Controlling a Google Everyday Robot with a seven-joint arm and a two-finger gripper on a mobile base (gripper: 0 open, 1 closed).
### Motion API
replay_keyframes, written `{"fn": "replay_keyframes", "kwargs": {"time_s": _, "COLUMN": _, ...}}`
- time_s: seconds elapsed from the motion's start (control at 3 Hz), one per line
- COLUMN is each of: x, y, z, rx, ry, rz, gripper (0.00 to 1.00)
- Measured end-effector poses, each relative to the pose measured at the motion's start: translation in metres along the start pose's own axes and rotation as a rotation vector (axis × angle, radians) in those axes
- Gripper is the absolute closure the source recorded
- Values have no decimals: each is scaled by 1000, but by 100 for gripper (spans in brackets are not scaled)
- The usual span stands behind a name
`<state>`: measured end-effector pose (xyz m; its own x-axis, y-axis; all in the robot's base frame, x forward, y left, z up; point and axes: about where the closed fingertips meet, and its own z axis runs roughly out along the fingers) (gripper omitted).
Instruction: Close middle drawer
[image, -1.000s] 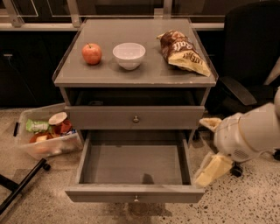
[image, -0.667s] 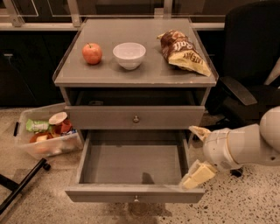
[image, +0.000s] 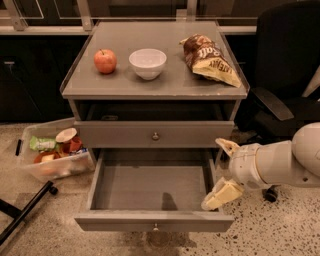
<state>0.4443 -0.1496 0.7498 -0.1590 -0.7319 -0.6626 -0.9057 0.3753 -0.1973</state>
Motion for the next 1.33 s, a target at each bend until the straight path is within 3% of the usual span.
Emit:
{"fn": "replay_keyframes", "kwargs": {"time_s": 0.33, "x": 35, "y": 2, "z": 25, "rx": -24, "ry": -22, "rz": 37, "gripper": 0}}
{"fn": "replay_keyframes", "kwargs": {"time_s": 1.0, "x": 124, "y": 26, "z": 79, "rx": -58, "ry": 59, "rz": 175, "gripper": 0}}
{"fn": "replay_keyframes", "kwargs": {"time_s": 1.33, "x": 149, "y": 41, "z": 96, "rx": -77, "ry": 56, "rz": 229, "gripper": 19}}
